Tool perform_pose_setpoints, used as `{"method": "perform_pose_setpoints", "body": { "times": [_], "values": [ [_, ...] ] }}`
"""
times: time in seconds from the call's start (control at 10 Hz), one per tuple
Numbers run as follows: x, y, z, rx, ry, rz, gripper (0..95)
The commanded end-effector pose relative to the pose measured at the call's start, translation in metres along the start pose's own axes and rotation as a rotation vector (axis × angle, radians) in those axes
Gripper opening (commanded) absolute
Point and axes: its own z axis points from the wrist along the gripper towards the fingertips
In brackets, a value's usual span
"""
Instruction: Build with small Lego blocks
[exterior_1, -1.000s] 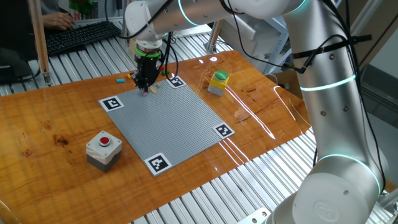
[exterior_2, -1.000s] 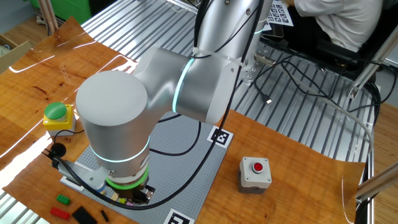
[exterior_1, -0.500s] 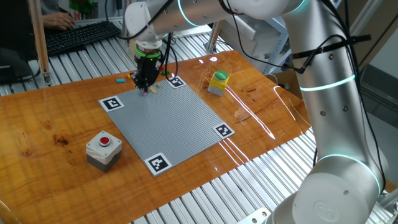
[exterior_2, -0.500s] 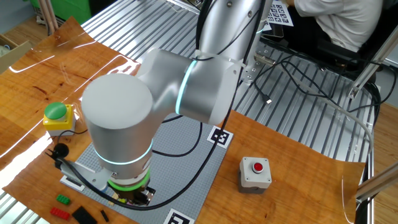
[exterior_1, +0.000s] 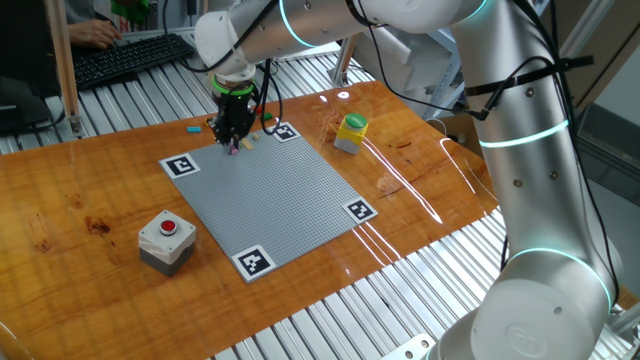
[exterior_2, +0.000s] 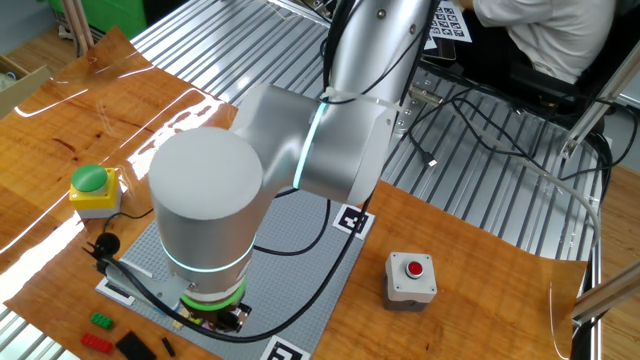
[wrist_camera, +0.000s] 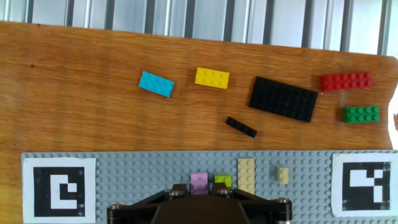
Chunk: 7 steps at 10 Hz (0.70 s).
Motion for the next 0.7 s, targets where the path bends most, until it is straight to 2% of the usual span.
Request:
{"method": "perform_pose_setpoints", "body": {
  "times": [0.1,0.2,0.3,0.7],
  "values": [
    [0.0002,-0.0002,-0.0008,-0.003,0.004,0.002,38.0],
    [0.0002,-0.0003,-0.001,-0.006,0.008,0.002,38.0],
    [0.0003,-0.0004,-0.0014,-0.007,0.01,0.003,57.0],
    [0.001,-0.0014,-0.0059,-0.004,0.019,0.001,57.0]
  ]
}}
